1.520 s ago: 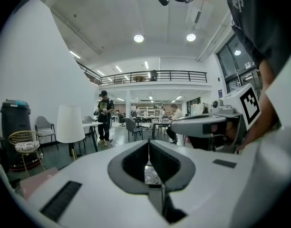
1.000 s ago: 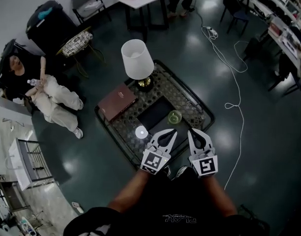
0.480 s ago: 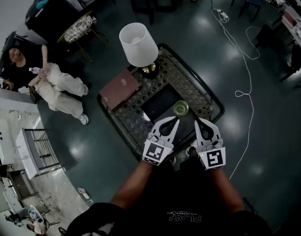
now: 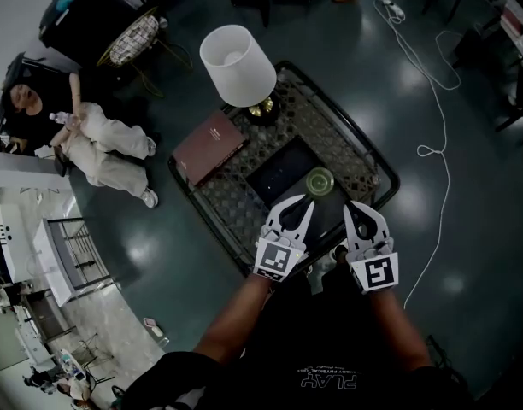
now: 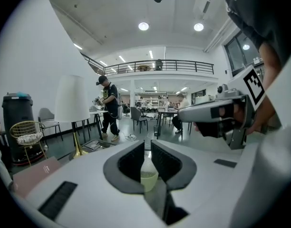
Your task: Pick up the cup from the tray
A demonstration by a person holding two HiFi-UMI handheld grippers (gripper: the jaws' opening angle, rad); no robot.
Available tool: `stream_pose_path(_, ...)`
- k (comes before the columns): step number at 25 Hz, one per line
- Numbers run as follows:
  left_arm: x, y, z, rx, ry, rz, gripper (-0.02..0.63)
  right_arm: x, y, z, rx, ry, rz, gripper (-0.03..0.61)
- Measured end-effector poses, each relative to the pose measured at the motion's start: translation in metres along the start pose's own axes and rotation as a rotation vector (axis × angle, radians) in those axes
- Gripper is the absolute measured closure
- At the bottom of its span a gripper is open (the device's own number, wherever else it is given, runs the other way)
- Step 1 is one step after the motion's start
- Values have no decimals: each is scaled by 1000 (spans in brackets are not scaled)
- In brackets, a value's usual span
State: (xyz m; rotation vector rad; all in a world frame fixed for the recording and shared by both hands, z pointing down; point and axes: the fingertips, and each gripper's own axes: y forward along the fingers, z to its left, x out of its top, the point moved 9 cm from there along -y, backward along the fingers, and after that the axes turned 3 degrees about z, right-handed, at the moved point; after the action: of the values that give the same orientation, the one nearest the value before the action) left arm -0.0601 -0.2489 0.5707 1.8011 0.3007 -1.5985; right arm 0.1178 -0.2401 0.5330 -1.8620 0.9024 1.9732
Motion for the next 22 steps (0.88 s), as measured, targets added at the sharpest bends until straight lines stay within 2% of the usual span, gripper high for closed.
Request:
stream_pose_path(1,-3,3,0,4,2,10,571,-2,0,-1,0,3,3,568)
stream_pose_path(5,-14,14,0,26,-10,27,404,-4,-1,-3,8,2,9,568)
stream_pose_path(10,-25,31,0,47,-4,31,261,-7,-2,-5,28,2,23,568)
stream_pose_path(14,-42,49,-2,35,-2,71,221,-12,-1,-9,34,11,44,568)
stream_pose_path(22,-77,83,0,37,10,188,204,-42,16,-19,29,44,111,568)
